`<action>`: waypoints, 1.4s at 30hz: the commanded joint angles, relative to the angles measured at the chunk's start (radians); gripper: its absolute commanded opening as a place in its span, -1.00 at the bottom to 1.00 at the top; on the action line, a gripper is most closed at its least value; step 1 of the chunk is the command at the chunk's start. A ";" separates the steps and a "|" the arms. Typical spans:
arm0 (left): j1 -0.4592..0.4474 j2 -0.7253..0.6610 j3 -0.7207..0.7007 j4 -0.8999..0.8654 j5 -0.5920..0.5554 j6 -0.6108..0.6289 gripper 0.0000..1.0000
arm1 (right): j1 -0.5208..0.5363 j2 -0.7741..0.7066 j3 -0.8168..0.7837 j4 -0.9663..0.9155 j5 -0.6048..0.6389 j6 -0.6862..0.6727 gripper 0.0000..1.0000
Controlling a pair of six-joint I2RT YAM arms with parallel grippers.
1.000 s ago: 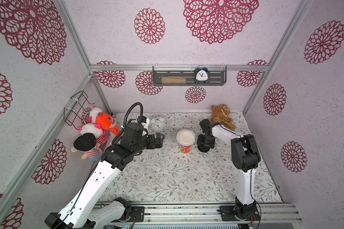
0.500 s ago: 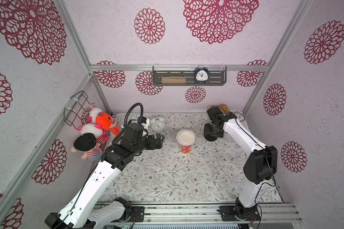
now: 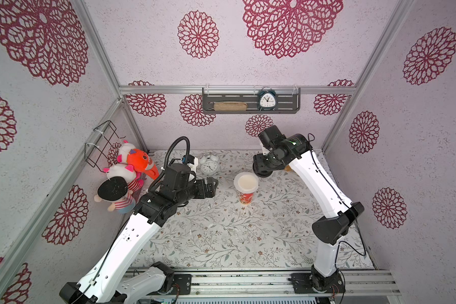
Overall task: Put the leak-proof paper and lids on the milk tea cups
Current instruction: Place the cup lid on the cup.
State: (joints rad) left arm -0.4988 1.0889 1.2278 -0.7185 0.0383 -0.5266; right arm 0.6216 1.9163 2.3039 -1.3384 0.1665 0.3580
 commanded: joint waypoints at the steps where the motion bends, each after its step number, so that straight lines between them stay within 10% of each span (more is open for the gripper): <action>1: -0.006 0.003 0.001 0.018 0.002 0.003 0.95 | 0.026 0.041 0.049 -0.074 -0.023 -0.034 0.35; 42: -0.006 0.009 0.006 0.006 -0.009 0.011 0.95 | 0.075 0.214 0.093 -0.059 -0.077 -0.054 0.40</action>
State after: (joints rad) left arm -0.4988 1.0901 1.2278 -0.7193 0.0372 -0.5251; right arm 0.6910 2.1235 2.3672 -1.3888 0.0998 0.3248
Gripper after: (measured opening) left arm 0.975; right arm 0.699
